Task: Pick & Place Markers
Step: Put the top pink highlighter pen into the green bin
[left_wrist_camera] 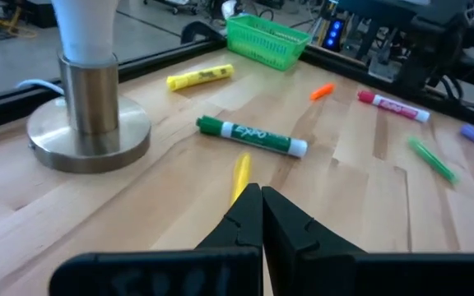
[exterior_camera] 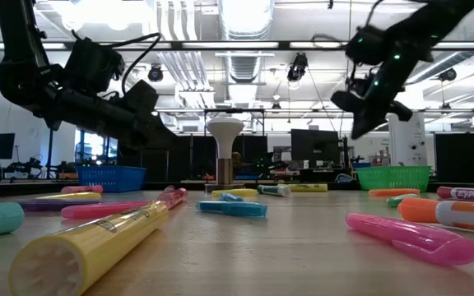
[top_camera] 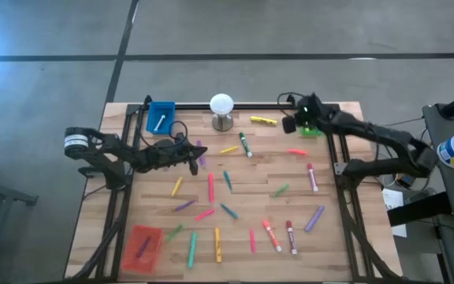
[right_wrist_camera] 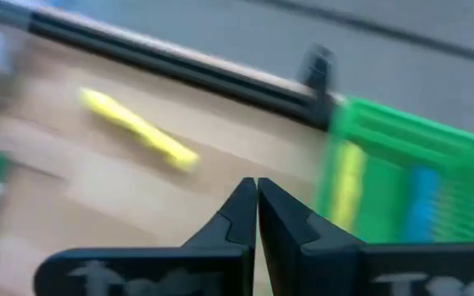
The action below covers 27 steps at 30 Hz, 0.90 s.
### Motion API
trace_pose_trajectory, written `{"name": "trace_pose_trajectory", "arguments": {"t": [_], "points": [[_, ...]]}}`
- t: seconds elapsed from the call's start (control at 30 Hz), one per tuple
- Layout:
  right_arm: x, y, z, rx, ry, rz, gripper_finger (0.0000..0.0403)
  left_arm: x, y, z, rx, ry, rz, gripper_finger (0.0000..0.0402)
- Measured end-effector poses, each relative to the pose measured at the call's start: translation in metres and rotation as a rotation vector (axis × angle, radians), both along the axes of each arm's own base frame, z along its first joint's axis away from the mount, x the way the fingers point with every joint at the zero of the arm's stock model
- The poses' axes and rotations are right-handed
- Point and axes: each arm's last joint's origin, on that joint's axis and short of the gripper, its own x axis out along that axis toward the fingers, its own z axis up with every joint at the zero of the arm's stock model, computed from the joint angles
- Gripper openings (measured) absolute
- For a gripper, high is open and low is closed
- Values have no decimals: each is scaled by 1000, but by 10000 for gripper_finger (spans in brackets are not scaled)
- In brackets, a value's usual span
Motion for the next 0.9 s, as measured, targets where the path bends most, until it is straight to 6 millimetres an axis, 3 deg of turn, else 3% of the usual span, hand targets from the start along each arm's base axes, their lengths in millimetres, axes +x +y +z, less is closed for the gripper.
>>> {"name": "trace_pose_trajectory", "arguments": {"t": [0.23,0.37,0.47,0.63,0.9], "points": [[5,42,-27,-173,-289,208,8,0,4,-1,-83,-9,31,0],[1,50,-38,-235,-320,266,8,6,8,1,-198,43,129,9],[-2,52,-45,-236,-298,286,8,15,11,5,-268,188,199,25],[-7,56,-55,-227,-260,328,8,33,17,30,-303,463,301,57],[-15,66,-73,-199,-219,373,8,39,19,72,-424,643,410,83]]}}
